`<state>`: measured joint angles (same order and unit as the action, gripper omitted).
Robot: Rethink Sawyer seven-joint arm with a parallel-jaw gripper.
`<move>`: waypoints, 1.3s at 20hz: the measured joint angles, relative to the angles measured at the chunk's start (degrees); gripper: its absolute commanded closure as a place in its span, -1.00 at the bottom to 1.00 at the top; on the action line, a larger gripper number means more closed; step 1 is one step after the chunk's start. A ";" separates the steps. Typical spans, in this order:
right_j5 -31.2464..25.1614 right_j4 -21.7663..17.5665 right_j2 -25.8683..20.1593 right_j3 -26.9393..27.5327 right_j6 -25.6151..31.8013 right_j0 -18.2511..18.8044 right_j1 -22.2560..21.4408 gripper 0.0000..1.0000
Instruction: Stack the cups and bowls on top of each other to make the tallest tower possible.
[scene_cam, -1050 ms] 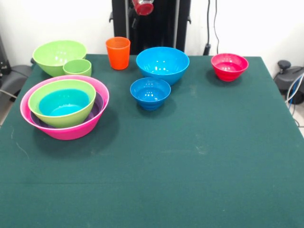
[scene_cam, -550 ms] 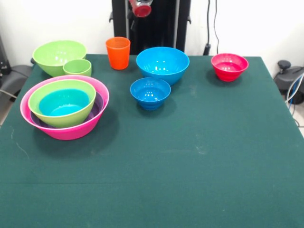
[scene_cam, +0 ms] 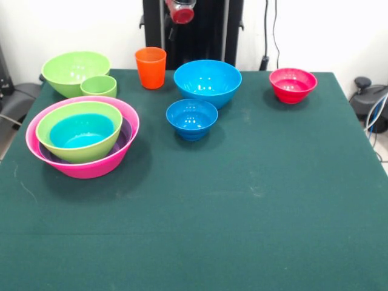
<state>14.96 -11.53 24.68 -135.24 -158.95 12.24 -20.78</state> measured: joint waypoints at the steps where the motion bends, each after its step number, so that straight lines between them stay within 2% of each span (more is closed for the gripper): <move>1: 0.00 -0.58 -0.51 0.00 0.00 0.52 -0.04 -1.00; 9: 0.00 -5.05 -4.15 0.02 0.00 4.33 -0.55 -1.00; 12: -0.62 -8.17 -6.55 0.02 0.00 6.88 -1.10 -1.00; 23: -5.40 -17.85 -10.45 -0.08 0.00 10.03 -6.03 -1.00; 26: -6.20 -20.37 -10.59 -0.06 0.00 9.44 -7.17 -1.00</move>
<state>8.76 -31.90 14.10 -135.30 -158.95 21.68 -27.95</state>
